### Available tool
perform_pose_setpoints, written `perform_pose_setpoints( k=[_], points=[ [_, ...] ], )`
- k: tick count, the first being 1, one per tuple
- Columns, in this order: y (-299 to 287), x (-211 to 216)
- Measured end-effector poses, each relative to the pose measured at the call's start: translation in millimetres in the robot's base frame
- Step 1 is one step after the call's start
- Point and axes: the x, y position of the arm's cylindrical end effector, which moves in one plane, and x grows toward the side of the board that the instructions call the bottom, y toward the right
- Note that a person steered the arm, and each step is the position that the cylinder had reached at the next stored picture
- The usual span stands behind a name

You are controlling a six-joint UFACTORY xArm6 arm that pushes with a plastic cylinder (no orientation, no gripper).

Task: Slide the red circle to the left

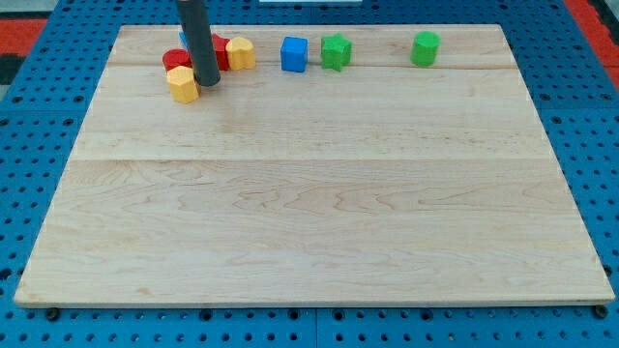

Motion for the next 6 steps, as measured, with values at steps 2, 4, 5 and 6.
perform_pose_setpoints(
  k=[2, 4, 5, 6],
  points=[
    [-1, -8],
    [-14, -22],
    [-32, -28],
    [-61, -29]
  ],
)
